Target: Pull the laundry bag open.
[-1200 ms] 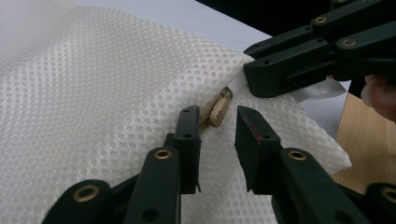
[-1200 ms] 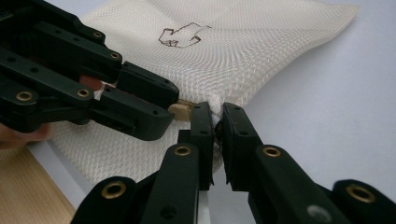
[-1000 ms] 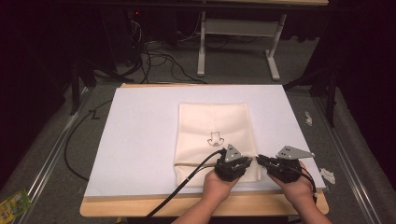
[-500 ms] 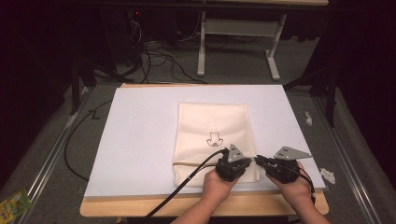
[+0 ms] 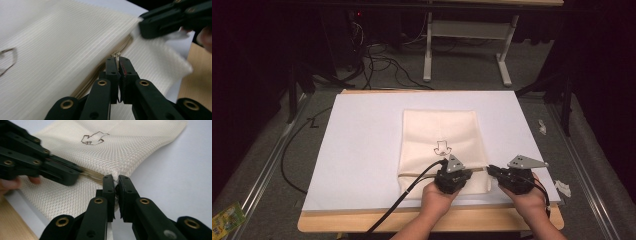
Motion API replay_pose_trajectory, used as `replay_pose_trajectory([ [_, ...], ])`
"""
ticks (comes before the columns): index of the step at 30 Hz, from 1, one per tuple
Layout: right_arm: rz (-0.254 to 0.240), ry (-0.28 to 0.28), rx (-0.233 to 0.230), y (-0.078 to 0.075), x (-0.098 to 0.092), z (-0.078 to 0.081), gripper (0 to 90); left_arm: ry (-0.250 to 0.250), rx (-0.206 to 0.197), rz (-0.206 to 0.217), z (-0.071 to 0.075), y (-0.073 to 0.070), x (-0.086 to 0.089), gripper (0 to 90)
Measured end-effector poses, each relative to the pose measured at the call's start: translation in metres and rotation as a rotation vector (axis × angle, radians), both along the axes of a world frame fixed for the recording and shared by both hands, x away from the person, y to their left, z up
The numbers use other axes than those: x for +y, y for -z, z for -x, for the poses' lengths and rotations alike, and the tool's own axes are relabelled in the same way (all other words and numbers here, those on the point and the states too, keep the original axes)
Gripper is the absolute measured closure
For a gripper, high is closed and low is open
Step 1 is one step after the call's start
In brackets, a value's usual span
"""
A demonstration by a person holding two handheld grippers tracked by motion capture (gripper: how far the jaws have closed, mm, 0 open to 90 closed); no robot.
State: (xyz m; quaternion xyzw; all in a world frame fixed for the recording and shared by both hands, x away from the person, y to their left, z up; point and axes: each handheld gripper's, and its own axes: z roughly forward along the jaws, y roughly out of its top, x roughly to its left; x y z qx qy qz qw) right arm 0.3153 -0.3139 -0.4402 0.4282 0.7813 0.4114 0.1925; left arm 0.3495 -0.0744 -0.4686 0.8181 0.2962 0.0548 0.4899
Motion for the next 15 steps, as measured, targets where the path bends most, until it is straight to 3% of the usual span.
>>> replay_pose_trajectory([
  [3, -0.016, 0.033, 0.001, 0.0, -0.011, -0.001, 85.9, -0.043, 0.028, -0.009, -0.004, 0.003, 0.032, 87.3],
  [15, -0.008, 0.071, 0.002, 0.002, -0.019, -0.003, 85.9, -0.117, 0.038, -0.109, -0.002, 0.0, 0.124, 87.3],
])
